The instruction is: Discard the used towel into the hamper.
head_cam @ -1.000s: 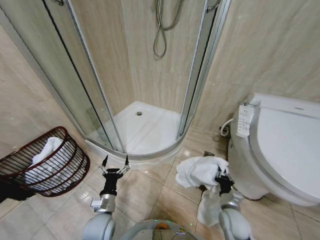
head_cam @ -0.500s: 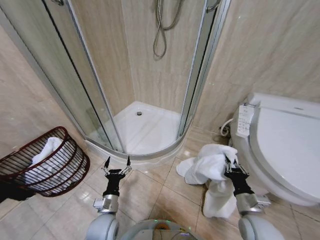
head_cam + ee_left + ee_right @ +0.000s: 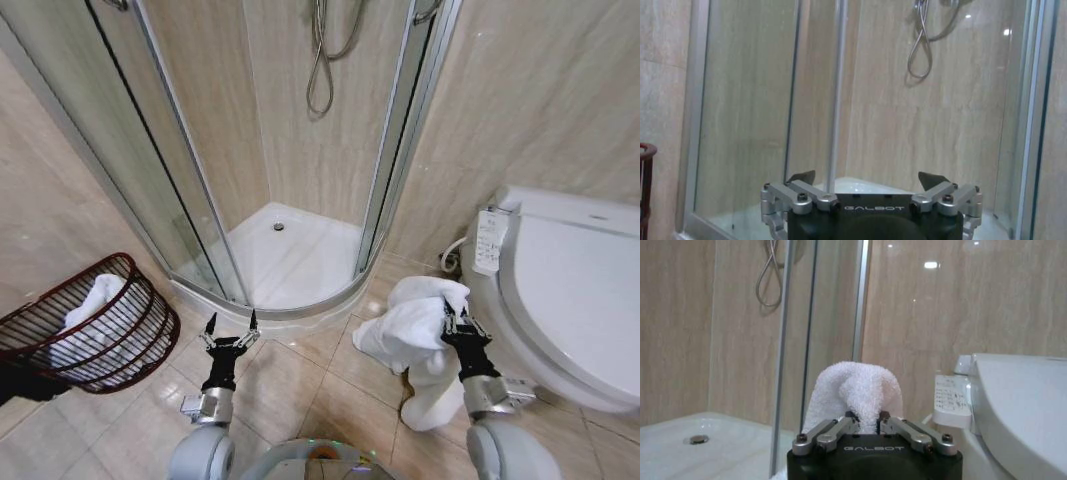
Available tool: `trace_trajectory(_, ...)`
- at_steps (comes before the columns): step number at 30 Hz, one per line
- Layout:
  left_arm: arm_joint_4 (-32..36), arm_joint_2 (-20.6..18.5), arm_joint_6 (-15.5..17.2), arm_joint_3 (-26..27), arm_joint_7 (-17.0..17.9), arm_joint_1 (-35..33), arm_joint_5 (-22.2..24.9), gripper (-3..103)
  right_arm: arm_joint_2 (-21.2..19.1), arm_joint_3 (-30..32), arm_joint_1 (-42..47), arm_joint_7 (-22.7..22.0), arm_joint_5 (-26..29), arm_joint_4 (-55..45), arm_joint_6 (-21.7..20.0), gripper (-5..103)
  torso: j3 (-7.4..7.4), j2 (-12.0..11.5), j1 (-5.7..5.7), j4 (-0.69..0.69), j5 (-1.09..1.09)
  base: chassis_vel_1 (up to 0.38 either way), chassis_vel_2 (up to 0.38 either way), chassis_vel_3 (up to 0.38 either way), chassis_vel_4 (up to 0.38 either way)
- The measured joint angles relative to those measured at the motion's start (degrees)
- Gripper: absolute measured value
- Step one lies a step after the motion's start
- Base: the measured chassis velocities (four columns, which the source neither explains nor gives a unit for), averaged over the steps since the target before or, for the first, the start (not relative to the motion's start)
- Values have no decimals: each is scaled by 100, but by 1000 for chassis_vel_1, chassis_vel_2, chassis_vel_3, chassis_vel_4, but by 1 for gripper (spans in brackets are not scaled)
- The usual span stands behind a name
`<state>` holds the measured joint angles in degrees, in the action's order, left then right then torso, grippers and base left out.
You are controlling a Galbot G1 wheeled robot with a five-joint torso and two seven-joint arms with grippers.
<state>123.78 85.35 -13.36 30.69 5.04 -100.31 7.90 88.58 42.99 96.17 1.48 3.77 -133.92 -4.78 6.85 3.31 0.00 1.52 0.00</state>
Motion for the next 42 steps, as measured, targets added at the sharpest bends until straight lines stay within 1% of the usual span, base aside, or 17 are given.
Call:
trace_trajectory(15, 139, -83, 144, 87, 47, -84, 2, 100, -17, -146, -1, -4, -101, 102, 48, 12, 0, 0, 0, 0, 0, 2, 2, 2, 3)
trace_trajectory(33, 169, -35, 105, 39, 24, -95, -150, 100, -39, -118, 181, 73, -69, -46, 154, 12, 0, 0, 0, 0, 0, 74, 83, 85, 78)
trace_trajectory(36, 169, -20, 97, 17, 12, -92, -195, 100, -49, -183, 217, 75, -85, -97, 185, 12, 0, 0, 0, 0, 0, 127, 102, 114, 103)
trace_trajectory(42, 169, -8, 76, -4, 0, -94, -220, 100, -33, -518, 262, 48, -320, -194, 228, 12, 0, 0, 0, 0, 0, 141, 141, 130, 121)
